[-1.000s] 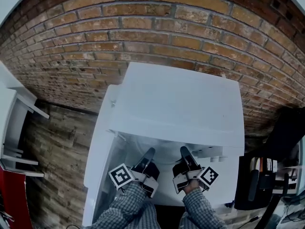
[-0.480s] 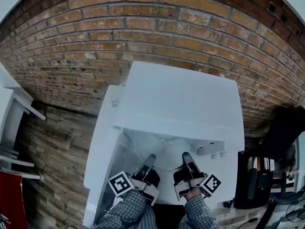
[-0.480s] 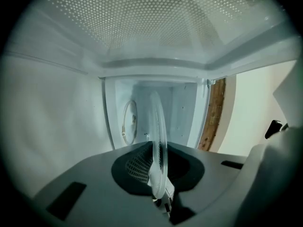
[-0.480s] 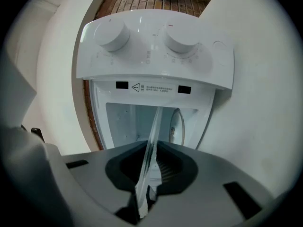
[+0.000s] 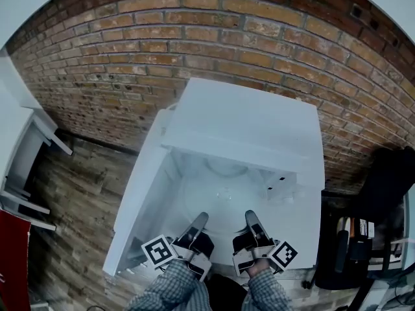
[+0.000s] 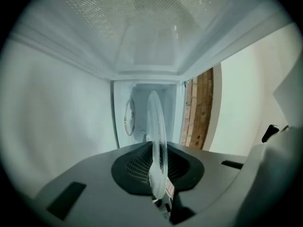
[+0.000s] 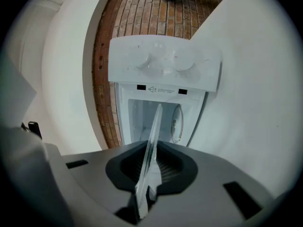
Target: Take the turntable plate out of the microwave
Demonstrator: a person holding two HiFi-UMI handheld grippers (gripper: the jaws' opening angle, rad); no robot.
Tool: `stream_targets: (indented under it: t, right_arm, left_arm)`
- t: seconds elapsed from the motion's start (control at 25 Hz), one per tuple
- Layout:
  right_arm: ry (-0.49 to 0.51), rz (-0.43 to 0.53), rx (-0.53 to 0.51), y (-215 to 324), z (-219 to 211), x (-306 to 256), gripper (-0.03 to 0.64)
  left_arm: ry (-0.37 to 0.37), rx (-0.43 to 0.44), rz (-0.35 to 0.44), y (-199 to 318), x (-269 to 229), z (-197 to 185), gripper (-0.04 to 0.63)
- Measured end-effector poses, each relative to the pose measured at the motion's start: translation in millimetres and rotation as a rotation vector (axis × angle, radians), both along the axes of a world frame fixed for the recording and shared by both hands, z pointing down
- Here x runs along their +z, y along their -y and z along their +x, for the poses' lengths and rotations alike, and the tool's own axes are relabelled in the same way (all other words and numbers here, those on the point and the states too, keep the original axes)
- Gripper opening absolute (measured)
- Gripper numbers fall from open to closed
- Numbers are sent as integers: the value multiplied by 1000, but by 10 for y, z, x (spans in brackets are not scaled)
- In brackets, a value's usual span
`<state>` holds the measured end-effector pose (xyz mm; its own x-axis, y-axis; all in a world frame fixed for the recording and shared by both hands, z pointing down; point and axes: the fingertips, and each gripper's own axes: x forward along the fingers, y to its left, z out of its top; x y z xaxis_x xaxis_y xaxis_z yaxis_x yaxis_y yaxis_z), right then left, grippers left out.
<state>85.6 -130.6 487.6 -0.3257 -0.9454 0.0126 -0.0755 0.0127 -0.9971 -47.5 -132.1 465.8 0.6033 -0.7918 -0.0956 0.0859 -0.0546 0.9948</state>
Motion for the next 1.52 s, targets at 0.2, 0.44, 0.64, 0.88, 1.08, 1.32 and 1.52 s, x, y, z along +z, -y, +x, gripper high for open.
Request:
stream_targets:
  t: [0.2, 0.44, 0.64, 0.88, 1.08, 1.32, 1.52]
  right_arm:
    - [2, 3, -24, -488, 46, -51, 46]
    - [-8, 23, -33, -1074, 125, -164, 46]
    - [0, 34, -27, -1473, 162, -258, 46]
    - [4, 31, -22, -1824, 153, -404, 46]
    - [-12, 34, -21, -1975, 108, -547, 46]
    - [-22, 49, 12, -1967, 66, -660, 46]
    - [-25, 63, 55, -1905, 60, -781, 46]
  left_arm:
    - [-1, -18, 9, -514, -46, 40, 40]
    - [-10, -29, 35, -1108, -146, 109, 41]
    - [-11, -33, 53, -1509, -237, 143, 41]
    - [-23, -31, 42, -1859, -373, 142, 41]
    - [-24, -18, 59, -1988, -533, 98, 41]
    - [-16, 13, 81, -1947, -647, 50, 41]
    - [-25, 52, 93, -1828, -751, 45, 41]
